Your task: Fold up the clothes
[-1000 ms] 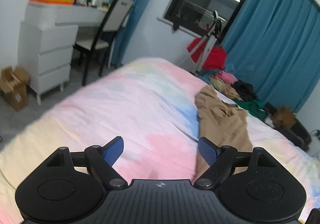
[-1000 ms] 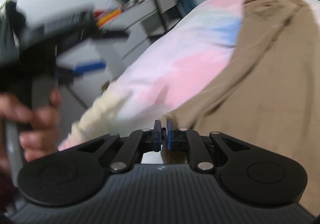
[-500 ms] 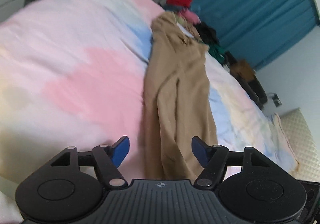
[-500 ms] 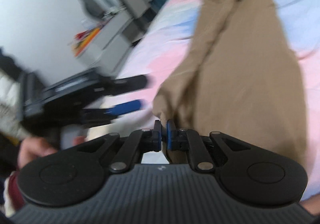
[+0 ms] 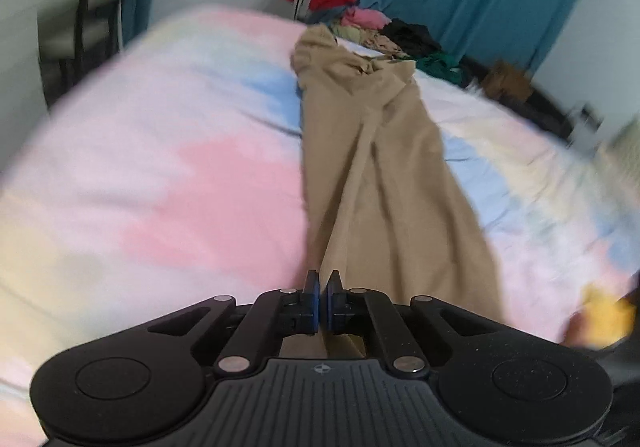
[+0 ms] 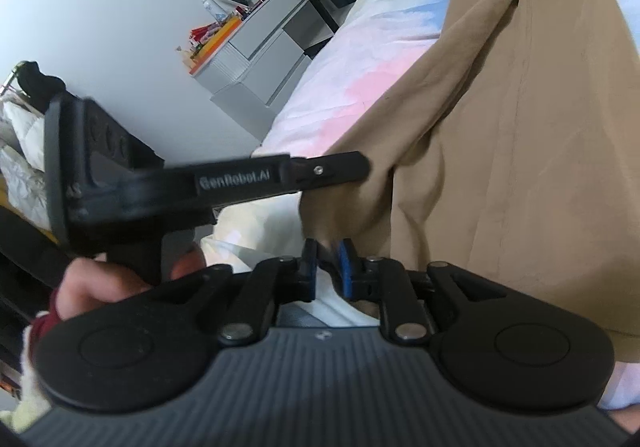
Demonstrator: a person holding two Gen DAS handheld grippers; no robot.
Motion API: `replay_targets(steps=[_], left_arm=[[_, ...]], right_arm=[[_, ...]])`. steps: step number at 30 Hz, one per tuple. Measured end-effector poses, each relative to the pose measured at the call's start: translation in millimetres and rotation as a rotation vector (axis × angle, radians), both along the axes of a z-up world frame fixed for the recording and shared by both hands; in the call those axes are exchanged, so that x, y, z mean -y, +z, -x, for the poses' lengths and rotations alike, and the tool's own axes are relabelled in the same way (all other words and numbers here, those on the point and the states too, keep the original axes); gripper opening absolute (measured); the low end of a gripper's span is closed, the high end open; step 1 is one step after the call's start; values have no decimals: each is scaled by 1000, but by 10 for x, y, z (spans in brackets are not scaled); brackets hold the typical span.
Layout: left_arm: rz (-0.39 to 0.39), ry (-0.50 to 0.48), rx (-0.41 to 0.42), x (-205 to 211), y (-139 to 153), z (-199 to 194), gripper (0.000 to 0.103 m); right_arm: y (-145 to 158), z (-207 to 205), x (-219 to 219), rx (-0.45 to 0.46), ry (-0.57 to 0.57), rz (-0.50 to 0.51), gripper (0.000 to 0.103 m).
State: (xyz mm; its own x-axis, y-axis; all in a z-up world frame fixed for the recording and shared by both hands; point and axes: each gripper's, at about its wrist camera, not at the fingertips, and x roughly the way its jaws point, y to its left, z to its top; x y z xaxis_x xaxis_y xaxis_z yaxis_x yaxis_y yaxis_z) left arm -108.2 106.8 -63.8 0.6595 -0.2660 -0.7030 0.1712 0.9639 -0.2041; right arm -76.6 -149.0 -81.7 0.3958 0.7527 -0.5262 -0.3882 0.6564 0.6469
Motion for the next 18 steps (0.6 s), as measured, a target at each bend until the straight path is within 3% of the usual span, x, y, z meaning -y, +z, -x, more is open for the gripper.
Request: replay_targets(steps=[1,4,8,13,18], left_arm=[[-75,-7,34,61,50,40,3],[-140,-95,73,251,187,184,3],[-221,-207,105,566,276,337,4],[-197,-344,16,974,62,337,7],[-61,-428,-124,971,-132,279,29]], right_arm=[[40,12,60,15,-12,9,28],[121,-13,357,46,-145,38,46],[225,-51,765,87,-330,75,48],[137,-159,1199,43,-506,74,48],[-146,-224,1345,-82,-543,43,48]])
